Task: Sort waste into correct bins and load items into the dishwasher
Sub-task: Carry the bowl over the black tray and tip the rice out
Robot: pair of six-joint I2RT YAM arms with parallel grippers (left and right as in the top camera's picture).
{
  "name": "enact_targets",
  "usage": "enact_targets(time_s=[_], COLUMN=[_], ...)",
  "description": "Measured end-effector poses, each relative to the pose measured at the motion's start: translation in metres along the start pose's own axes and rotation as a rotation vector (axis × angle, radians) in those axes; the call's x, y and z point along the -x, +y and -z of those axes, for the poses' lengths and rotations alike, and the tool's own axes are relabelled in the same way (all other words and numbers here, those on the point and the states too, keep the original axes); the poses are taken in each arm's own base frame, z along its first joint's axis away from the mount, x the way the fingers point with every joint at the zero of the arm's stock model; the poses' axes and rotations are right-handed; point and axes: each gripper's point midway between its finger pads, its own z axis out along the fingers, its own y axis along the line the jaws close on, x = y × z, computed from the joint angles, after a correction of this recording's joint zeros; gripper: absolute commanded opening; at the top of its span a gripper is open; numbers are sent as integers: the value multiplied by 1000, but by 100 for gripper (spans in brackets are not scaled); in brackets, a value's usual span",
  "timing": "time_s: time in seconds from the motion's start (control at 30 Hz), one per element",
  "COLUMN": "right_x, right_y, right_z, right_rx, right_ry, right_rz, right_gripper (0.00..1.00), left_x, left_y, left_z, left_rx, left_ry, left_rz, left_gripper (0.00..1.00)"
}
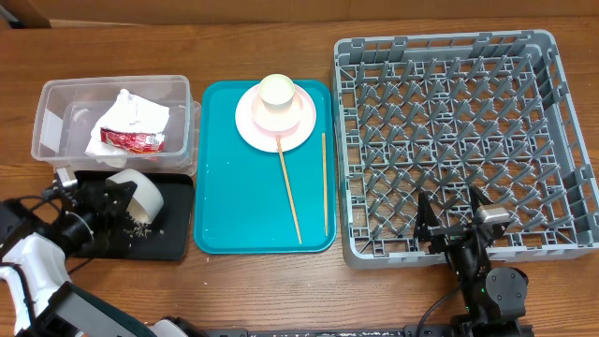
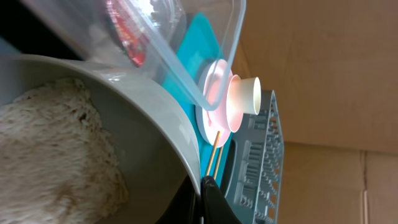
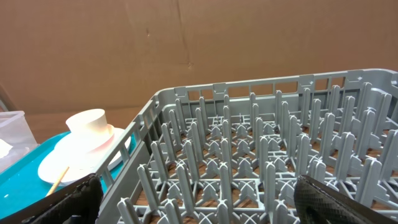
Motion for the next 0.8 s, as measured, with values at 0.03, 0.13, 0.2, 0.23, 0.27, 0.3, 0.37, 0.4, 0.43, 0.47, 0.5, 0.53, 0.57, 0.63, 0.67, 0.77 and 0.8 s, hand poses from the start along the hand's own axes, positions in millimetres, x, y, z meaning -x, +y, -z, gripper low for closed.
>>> enact_targets(time_s=[0.03,0.13,0.2,0.23,0.27,0.3,0.37,0.4,0.43,0.47,0.5,0.53,0.57,0.63,0.67,0.77,0.8], right_x=[0,0,0,0,0,0,0,0,0,0,0,0,0,0,0,0,0], right_y=[0,0,0,0,0,0,0,0,0,0,0,0,0,0,0,0,0], right_z=[0,0,0,0,0,0,0,0,0,0,0,0,0,0,0,0,0], right_rx=[0,0,0,0,0,0,0,0,0,0,0,0,0,0,0,0,0], right_ry=[0,0,0,0,0,0,0,0,0,0,0,0,0,0,0,0,0], right_rz=[1,0,0,0,0,1,0,0,0,0,0,0,1,0,0,0,0], right_gripper=[100,100,100,100,100,100,100,100,100,100,100,100,100,100,100,100,100], left_x=[0,-1,-1,0,1,1,3,3,4,3,3,3,3,2,3,4,3], left_y=[2,5,2,0,-4,-6,-10,-12,-13,-14,-15,-17,-19,-27,-30,-39,-41], left_z=[2,5,6,7,7,8,8,9,9,9,9,9,10,11,12,15,15], left_rx=[-3,-22,-46,-62,-85,-98,-121,-130,-136,-142,-149,-159,-175,-218,-241,-293,-304], left_ry=[-6,-18,-23,-27,-30,-32,-37,-38,-38,-38,-37,-37,-36,-35,-36,-39,-39], left_rz=[10,29,28,23,12,3,-18,-23,-25,-26,-26,-28,-32,-47,-57,-76,-77], left_gripper=[4,4,4,4,4,4,4,4,4,4,4,4,4,4,4,4,4])
